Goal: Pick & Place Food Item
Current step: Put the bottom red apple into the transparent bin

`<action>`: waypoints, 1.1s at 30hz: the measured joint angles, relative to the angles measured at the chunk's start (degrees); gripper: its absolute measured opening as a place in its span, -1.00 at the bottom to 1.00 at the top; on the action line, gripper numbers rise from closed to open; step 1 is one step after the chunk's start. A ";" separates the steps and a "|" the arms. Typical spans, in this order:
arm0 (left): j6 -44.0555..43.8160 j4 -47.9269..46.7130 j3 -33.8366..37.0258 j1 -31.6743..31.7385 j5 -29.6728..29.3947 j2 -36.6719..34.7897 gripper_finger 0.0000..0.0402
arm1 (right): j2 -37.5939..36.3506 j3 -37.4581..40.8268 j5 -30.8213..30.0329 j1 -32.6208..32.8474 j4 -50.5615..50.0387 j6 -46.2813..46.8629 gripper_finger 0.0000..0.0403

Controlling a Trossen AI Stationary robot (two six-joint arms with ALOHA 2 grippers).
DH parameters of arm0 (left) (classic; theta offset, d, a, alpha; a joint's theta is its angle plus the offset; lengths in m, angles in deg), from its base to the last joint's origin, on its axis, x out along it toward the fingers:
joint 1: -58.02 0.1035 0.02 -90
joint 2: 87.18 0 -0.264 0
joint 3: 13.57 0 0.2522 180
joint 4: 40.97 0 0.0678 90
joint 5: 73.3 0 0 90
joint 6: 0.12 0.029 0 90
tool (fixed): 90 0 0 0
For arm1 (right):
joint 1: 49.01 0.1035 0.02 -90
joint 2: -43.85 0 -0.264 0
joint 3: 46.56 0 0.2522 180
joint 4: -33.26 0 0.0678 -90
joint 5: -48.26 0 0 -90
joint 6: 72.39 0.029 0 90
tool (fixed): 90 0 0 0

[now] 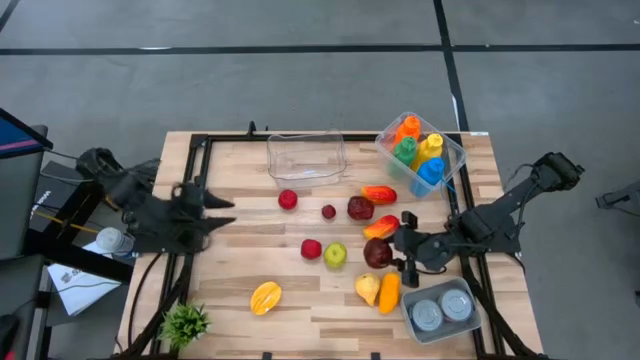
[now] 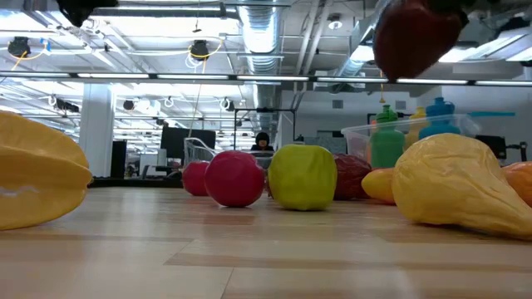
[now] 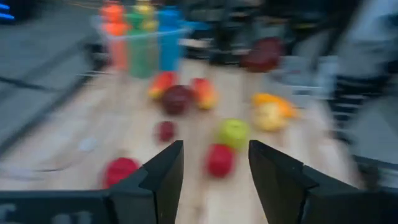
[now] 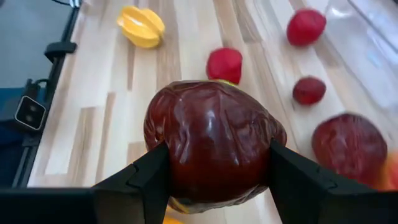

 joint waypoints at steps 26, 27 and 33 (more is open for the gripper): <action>20.99 42.42 38.93 2.99 25.16 -28.58 -0.56 | 4.39 0.00 8.73 -6.92 34.39 -31.71 0.08; 20.99 42.39 39.49 3.63 25.13 -28.77 -0.57 | 4.39 0.00 9.45 -7.40 34.57 -32.09 0.08; 20.74 44.52 42.84 9.38 25.30 -28.79 -0.62 | 4.39 0.00 14.18 -10.74 36.75 -34.64 0.08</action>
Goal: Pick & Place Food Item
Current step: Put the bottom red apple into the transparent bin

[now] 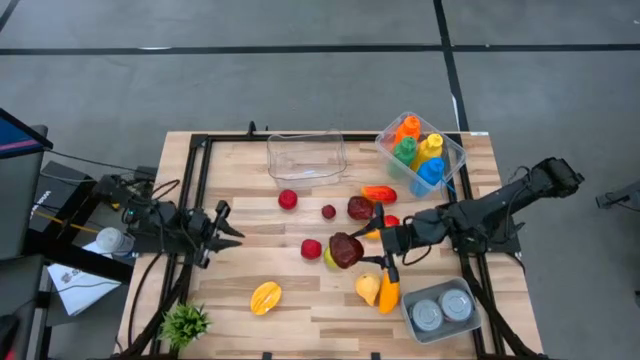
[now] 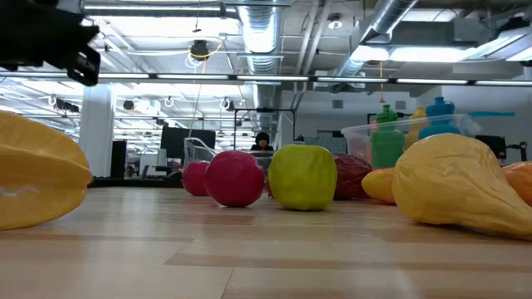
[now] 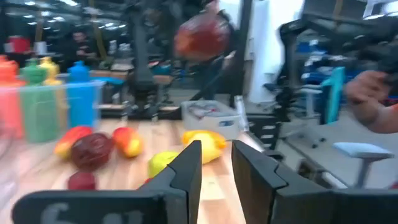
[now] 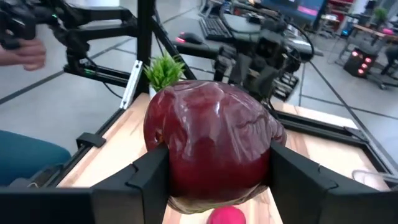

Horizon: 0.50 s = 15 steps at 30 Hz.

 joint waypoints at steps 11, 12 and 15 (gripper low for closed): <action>-1.14 -0.60 0.00 11.44 2.64 0.02 -0.72 | 3.30 0.13 9.11 -9.26 11.88 -3.52 0.09; -1.14 -0.61 0.00 12.22 4.20 0.02 -0.73 | 4.37 0.03 9.57 -10.34 13.76 -3.74 0.09; -1.03 -0.79 0.00 14.29 7.08 0.02 -0.75 | 7.77 0.04 9.76 -13.54 17.49 -3.43 0.10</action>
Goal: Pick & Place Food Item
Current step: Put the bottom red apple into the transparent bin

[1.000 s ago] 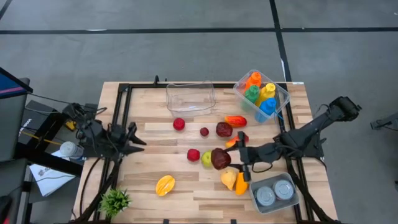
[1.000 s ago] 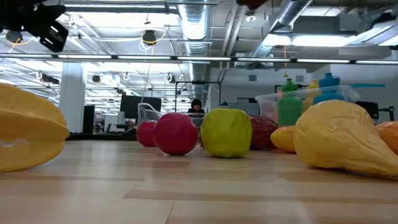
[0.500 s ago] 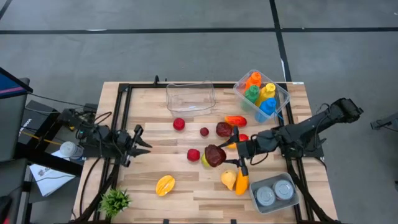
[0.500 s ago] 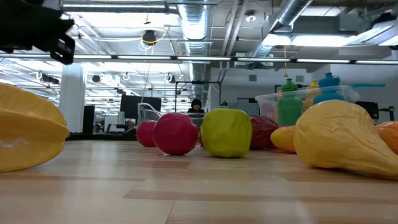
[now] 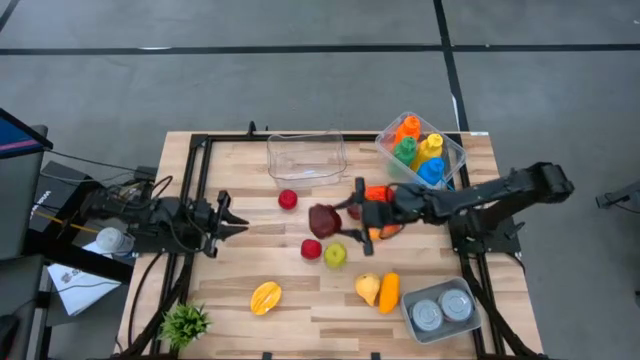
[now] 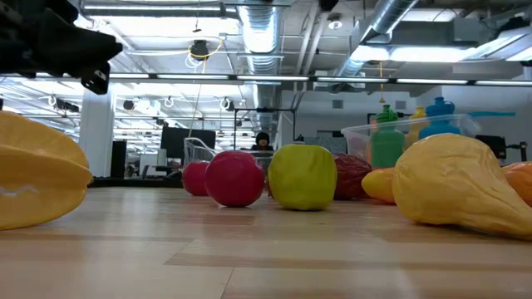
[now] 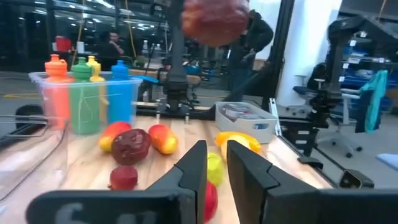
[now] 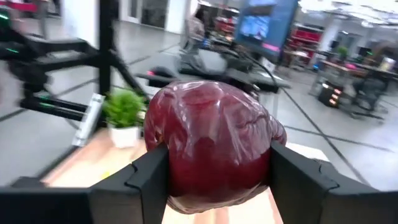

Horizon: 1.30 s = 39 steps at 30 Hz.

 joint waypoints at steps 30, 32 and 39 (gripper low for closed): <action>1.61 0.31 0.00 3.08 -6.46 3.26 -0.73 | 39.90 -41.56 -21.10 -22.81 -37.28 10.72 0.14; 1.61 0.21 0.00 3.08 -6.41 3.55 -0.73 | 41.33 -44.18 -21.40 -23.26 -41.64 11.73 0.14; 1.61 0.58 0.00 3.08 -6.34 4.80 -0.71 | 42.09 -46.23 -22.15 -25.10 -49.95 15.22 0.23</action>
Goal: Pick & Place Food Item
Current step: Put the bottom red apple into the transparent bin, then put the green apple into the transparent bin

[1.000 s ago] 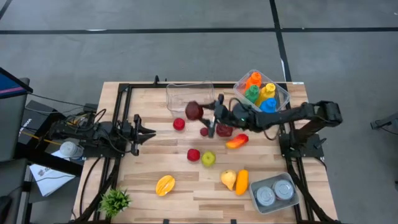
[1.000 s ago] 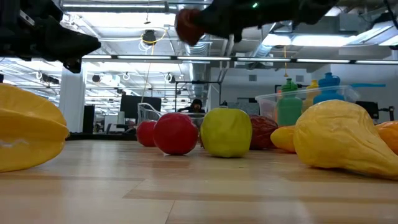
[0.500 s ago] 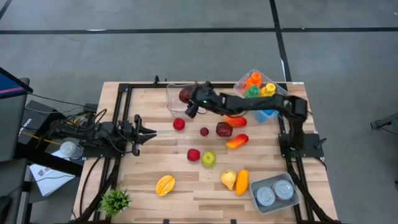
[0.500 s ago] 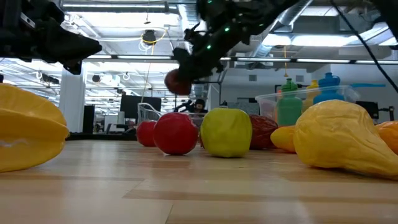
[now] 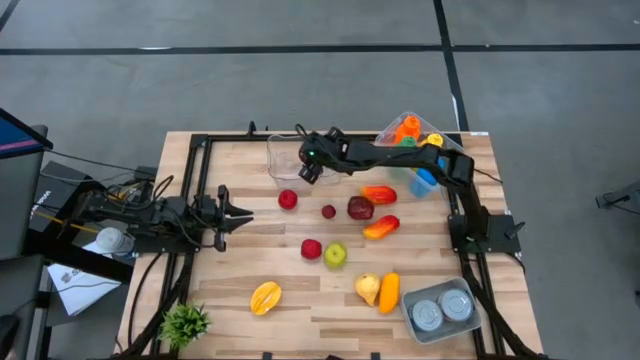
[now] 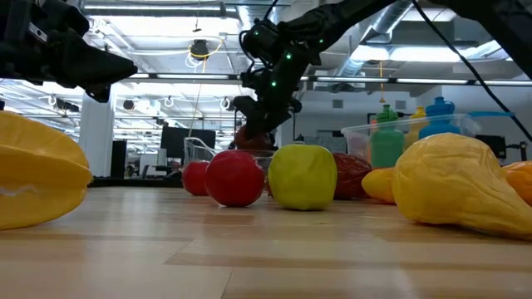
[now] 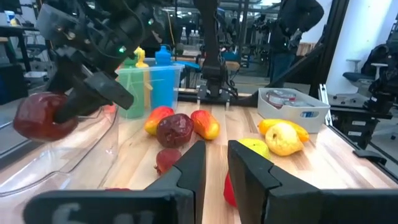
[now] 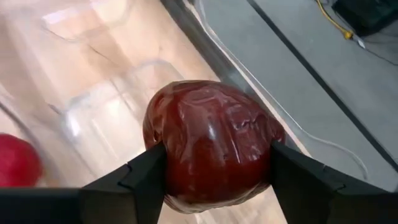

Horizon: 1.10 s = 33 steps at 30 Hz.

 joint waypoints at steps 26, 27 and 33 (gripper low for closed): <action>0.00 4.59 0.04 3.52 0.22 -5.12 -0.73 | -9.27 0.29 3.62 6.45 -8.77 -2.01 0.60; 0.00 5.39 0.04 4.19 0.20 -5.12 -0.73 | -9.72 0.41 3.67 7.29 -9.40 -1.97 0.60; -0.02 7.12 0.04 8.66 0.29 -5.14 -0.73 | -12.86 1.44 3.69 12.74 -13.74 -0.15 0.60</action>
